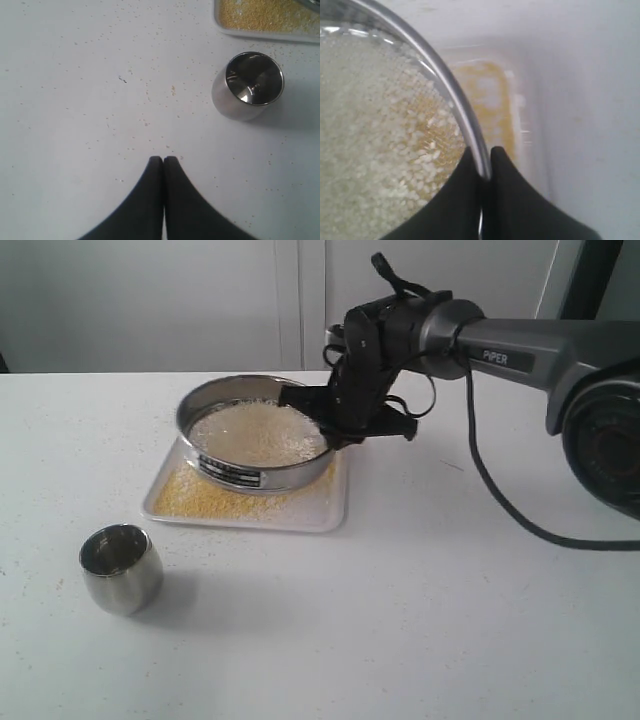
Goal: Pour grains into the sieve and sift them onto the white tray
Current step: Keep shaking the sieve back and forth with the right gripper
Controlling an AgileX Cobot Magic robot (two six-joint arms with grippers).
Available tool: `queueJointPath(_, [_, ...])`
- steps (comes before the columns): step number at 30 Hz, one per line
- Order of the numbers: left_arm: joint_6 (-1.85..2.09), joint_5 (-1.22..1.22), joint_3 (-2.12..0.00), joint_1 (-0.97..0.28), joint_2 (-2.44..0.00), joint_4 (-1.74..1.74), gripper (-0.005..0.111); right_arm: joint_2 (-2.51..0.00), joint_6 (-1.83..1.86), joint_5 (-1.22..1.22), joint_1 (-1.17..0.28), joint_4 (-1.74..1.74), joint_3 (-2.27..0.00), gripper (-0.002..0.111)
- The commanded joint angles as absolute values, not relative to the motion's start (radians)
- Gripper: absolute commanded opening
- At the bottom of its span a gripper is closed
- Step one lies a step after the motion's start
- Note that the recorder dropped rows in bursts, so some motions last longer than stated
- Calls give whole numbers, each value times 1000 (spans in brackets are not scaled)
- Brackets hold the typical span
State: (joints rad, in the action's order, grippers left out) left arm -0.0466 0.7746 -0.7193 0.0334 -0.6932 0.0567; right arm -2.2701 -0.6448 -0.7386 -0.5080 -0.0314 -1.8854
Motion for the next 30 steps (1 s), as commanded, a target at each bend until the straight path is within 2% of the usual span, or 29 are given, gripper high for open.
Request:
queueJointPath(1, [-47, 778, -721, 36, -688, 65, 0, -2247, -576, -691, -539, -39, -1894, 0])
queueJointPath(5, [-47, 778, -721, 36, -688, 65, 0, -2247, -740, -837, -491, -128, -1894, 0])
queueJointPath(12, [-47, 778, -721, 36, -688, 65, 0, -2247, -699, -668, -588, -141, -1894, 0])
queueJointPath(17, [-47, 778, -721, 36, -688, 65, 0, -2247, -867, -842, -548, -276, -1894, 0])
queueJointPath(24, [-47, 778, -721, 36, -688, 65, 0, -2247, -712, -650, -613, -158, -1894, 0])
queueJointPath(30, [-47, 778, -721, 36, -688, 65, 0, -2245, -890, -869, -551, -263, -1894, 0])
